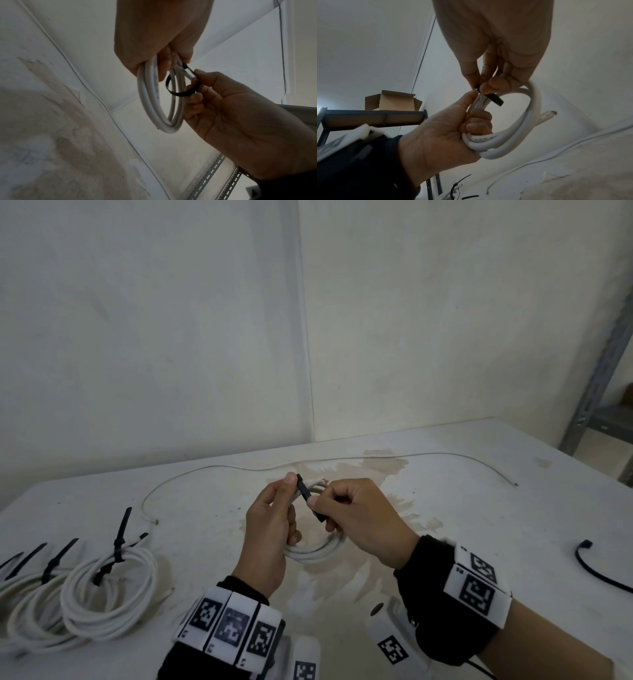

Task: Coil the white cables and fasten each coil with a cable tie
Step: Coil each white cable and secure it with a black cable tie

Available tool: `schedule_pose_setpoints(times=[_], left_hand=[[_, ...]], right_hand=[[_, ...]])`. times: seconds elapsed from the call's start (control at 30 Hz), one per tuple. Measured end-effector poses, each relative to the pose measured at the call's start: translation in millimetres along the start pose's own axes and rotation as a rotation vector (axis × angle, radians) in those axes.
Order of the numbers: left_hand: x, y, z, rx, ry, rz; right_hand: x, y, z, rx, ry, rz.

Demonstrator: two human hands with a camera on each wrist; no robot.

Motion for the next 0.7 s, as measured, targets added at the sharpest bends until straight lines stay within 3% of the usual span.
schedule_pose_setpoints(times=[0.23, 0.43, 0.57, 0.7], left_hand=[[0.1, 3.9, -0.5, 0.028, -0.013, -0.027], [2.8, 6.1, -0.2, 0.033, -0.017, -0.039], [5.9, 2.2, 3.1, 0.055, -0.05, -0.078], [7.7, 4.2, 4.2, 0.063, -0.045, -0.061]], right_hand=[[5.1, 0.1, -0.4, 0.035, -0.052, -0.034], [1.8, -3.9, -0.1, 0.042, -0.01, -0.033], [-1.6, -6.3, -4.8, 0.158, 0.067, 0.096], [-3.8, -9.3, -5.3, 0.203, 0.064, 0.001]])
Point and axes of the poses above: each hand's wrist, its own z-axis away from the middle knuckle, its own y-axis out of the back of the hand, x = y × z, the point moved 6 cm from there along -z, towards the middle knuckle, and after that the axes turned 14 degrees about y, right-handed, at the moved point
